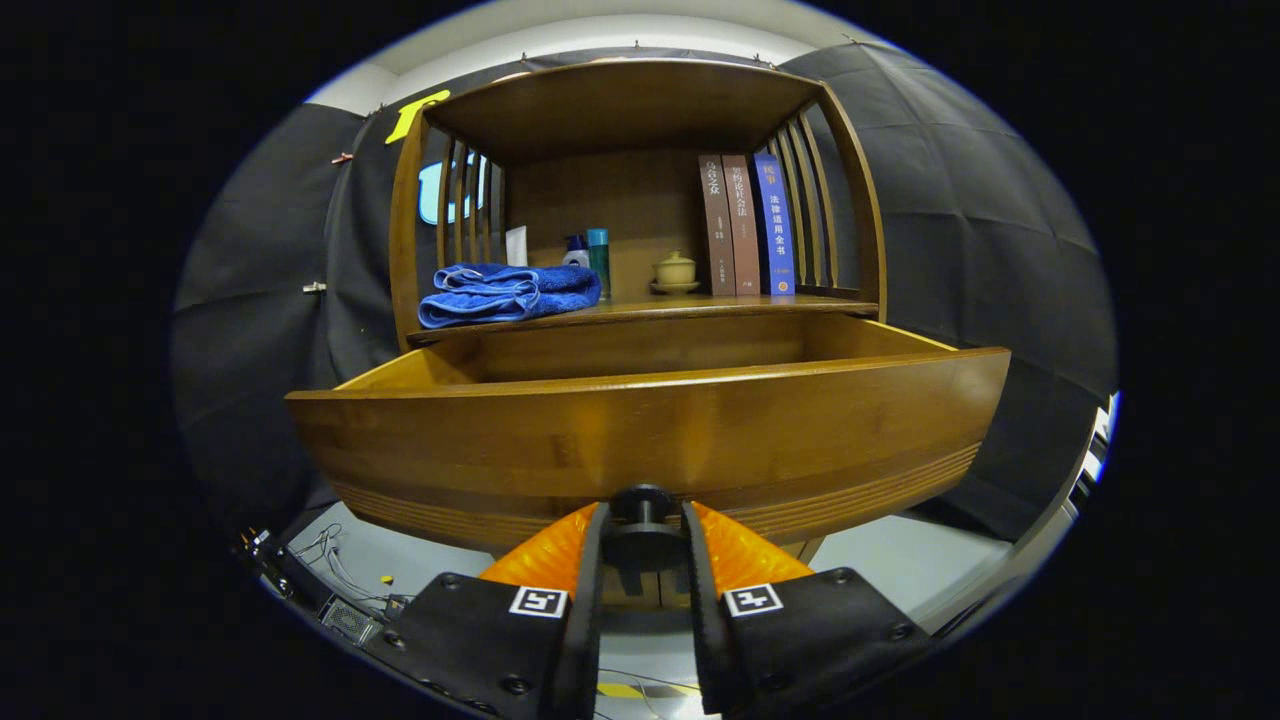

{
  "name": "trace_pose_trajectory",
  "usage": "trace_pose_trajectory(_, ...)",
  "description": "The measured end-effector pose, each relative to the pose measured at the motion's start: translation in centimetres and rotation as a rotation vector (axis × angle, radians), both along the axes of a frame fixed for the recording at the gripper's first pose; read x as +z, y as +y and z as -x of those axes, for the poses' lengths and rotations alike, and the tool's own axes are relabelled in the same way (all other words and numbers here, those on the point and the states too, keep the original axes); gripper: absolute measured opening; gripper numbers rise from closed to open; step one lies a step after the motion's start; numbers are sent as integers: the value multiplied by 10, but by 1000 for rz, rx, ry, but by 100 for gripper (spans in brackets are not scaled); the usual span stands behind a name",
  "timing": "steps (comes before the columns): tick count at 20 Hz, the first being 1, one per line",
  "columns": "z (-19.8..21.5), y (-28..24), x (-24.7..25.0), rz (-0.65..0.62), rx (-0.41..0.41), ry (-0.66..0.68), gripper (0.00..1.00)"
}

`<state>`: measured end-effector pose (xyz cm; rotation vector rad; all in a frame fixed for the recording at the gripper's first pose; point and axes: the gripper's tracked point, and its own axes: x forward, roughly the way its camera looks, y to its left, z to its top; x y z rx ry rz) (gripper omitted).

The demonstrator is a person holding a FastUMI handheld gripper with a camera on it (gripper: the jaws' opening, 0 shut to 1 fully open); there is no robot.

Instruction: Pull open the drawer, take out the items inside it, and place them on the countertop above the cabinet.

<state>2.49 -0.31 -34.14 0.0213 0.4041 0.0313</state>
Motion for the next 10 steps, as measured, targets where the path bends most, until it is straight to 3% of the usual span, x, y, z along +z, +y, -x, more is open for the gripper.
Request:
trace_pose_trajectory(1, 0, 1, 3, 3, -3, -1, 46)
trace_pose_trajectory(5, 14, 13, 38, 12, 53, 4, 91)
trace_pose_trajectory(6, 14, 16, 52, 15, 62, -6, 96)
trace_pose_trajectory(10, 3, 16, 98, 33, 63, -12, 99)
